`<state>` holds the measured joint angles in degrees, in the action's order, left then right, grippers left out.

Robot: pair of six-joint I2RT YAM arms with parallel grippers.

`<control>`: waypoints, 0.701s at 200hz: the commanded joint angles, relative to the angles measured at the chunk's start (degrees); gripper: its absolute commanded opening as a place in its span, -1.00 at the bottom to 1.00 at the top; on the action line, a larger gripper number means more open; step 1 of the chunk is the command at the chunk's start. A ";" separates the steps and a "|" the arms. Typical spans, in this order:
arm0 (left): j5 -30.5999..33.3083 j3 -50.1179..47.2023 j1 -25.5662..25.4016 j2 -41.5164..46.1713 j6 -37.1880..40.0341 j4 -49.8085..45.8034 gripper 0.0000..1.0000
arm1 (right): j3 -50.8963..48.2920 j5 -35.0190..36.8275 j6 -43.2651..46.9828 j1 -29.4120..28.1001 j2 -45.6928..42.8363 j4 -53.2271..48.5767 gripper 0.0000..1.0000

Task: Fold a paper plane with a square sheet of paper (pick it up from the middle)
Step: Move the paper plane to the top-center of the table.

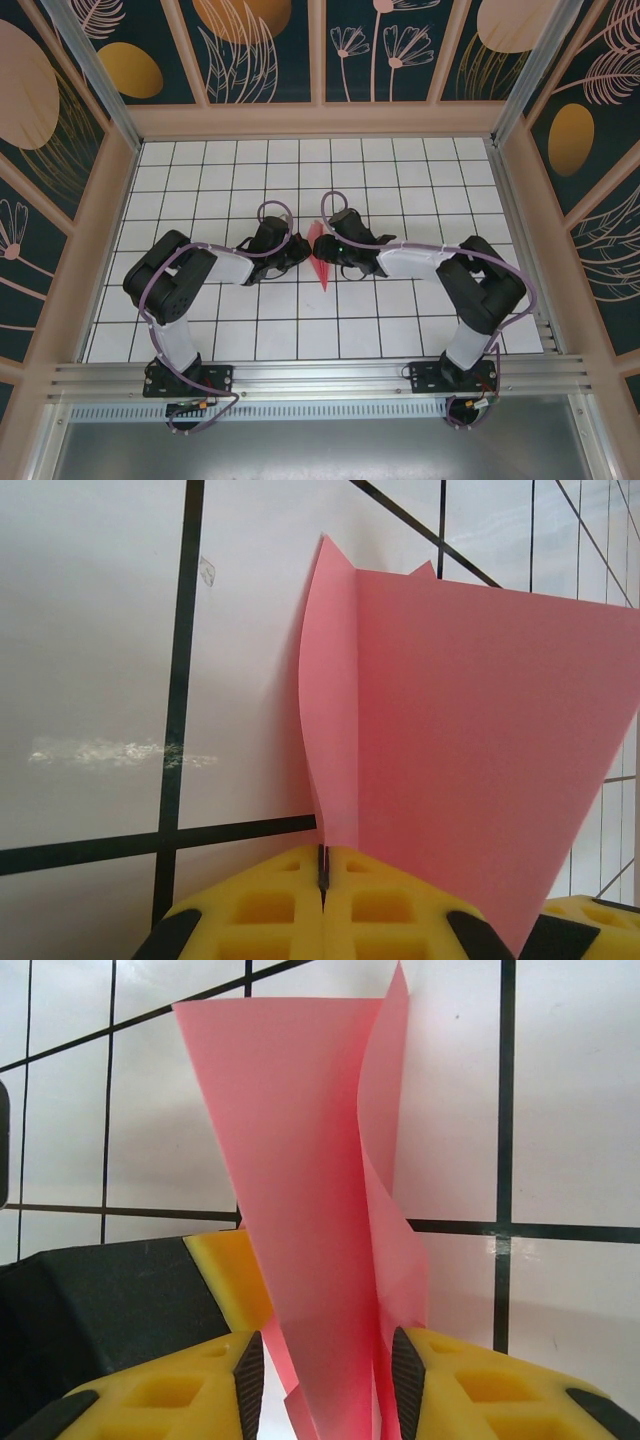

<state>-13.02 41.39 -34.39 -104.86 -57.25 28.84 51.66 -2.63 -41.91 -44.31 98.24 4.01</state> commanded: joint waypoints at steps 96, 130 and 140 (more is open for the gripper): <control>0.36 -0.06 0.38 -0.93 1.09 -1.15 -1.00 | -0.43 -2.24 -0.93 -1.81 0.02 -2.96 -0.03; 0.27 -0.08 0.41 -0.89 0.99 -1.16 -1.00 | -0.90 -1.96 -1.51 -2.86 -0.15 -3.21 0.03; 0.19 -0.08 0.41 -1.05 0.94 -1.19 -1.00 | -1.05 -1.48 -1.51 -3.05 -0.18 -3.21 0.01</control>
<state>-12.99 41.41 -34.39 -105.03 -57.25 28.40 51.59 -4.36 -42.57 -46.52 99.53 2.48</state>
